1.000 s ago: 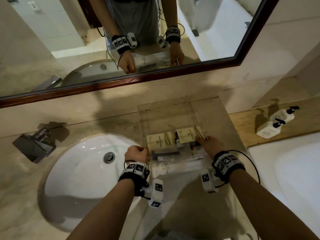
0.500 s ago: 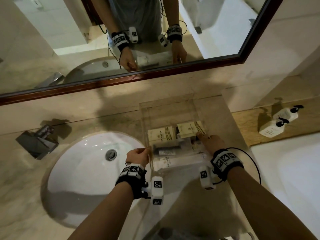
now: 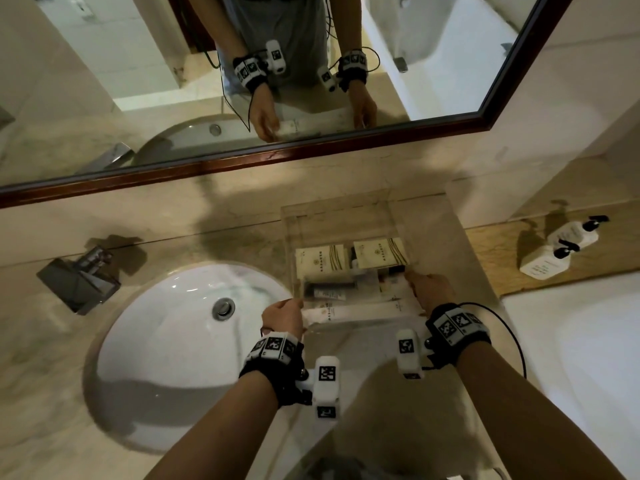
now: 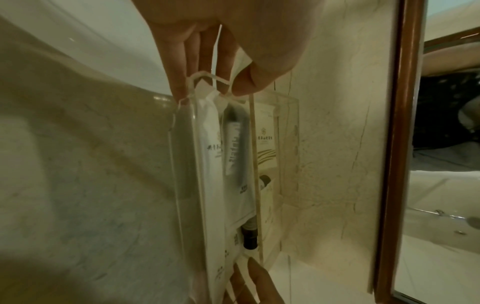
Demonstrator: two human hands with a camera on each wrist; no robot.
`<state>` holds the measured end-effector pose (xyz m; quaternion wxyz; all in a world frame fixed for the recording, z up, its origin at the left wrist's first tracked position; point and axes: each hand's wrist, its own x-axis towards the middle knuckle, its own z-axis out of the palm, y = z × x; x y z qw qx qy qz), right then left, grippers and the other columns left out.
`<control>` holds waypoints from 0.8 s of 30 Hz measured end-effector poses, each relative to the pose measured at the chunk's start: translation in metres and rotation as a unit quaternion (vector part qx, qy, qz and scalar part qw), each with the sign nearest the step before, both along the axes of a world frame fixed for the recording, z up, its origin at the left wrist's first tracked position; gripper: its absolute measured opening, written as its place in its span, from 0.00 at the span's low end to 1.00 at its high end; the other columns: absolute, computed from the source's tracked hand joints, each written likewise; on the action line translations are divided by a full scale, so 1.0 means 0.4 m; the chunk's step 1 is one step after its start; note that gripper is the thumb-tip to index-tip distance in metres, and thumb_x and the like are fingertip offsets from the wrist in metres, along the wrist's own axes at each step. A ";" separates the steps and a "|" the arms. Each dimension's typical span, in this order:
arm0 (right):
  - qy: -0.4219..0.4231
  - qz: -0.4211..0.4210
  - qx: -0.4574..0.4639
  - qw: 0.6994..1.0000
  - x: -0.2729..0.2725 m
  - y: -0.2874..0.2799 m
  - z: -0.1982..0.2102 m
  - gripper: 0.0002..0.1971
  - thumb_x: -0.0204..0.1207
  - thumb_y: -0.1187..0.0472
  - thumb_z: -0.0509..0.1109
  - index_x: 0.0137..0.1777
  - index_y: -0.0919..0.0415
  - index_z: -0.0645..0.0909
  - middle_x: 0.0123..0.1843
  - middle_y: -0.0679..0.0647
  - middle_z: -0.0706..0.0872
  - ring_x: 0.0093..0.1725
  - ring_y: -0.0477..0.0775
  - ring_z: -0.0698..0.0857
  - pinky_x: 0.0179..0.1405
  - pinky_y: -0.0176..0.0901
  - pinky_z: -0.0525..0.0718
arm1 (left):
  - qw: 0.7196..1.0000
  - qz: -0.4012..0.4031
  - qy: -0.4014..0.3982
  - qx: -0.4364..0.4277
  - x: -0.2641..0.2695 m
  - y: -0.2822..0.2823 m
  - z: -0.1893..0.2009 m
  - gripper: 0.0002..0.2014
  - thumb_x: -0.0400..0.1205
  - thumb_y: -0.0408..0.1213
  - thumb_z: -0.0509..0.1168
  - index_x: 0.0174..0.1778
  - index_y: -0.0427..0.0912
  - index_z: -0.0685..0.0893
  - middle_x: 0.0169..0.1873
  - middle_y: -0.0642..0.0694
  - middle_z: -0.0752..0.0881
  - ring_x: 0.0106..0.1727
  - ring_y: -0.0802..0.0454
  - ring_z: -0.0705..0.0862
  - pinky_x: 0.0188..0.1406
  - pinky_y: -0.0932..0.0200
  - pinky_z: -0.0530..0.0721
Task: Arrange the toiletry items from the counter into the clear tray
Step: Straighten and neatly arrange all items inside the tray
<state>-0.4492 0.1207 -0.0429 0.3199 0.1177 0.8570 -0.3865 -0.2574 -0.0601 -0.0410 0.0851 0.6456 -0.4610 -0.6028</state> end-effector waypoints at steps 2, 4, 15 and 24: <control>-0.002 -0.021 -0.025 0.999 0.005 -0.006 -0.005 0.22 0.71 0.44 0.70 0.44 0.67 0.83 0.45 0.64 0.85 0.45 0.64 0.83 0.46 0.54 0.85 | 1.000 -0.001 0.006 -0.002 -0.004 -0.003 0.000 0.12 0.66 0.37 0.69 0.41 0.35 0.89 0.41 0.31 0.90 0.39 0.42 0.86 0.51 0.36 0.89; 0.004 -0.038 -0.050 0.998 0.004 -0.010 -0.005 0.17 0.71 0.51 0.71 0.45 0.67 0.84 0.45 0.63 0.85 0.46 0.64 0.82 0.55 0.61 0.85 | 1.000 0.022 0.009 -0.002 -0.010 0.003 0.008 0.07 0.64 0.36 0.69 0.34 0.37 0.88 0.31 0.34 0.88 0.36 0.39 0.87 0.47 0.36 0.90; -0.015 -0.124 -0.168 0.978 0.009 0.001 -0.040 0.11 0.72 0.68 0.68 0.54 0.70 0.84 0.44 0.58 0.83 0.47 0.59 0.81 0.57 0.59 0.82 | 0.998 0.058 0.033 -0.006 -0.013 0.030 -0.051 0.28 0.52 0.48 0.75 0.47 0.40 0.90 0.37 0.40 0.91 0.42 0.40 0.90 0.51 0.41 0.90; -0.006 -0.122 -0.159 0.980 0.024 0.020 -0.059 0.05 0.71 0.65 0.71 0.38 0.55 0.84 0.42 0.59 0.87 0.47 0.64 0.84 0.53 0.61 0.85 | 1.000 -0.014 -0.009 -0.004 -0.004 0.048 -0.047 0.31 0.57 0.49 0.83 0.48 0.34 0.82 0.35 0.35 0.89 0.31 0.44 0.88 0.40 0.42 0.92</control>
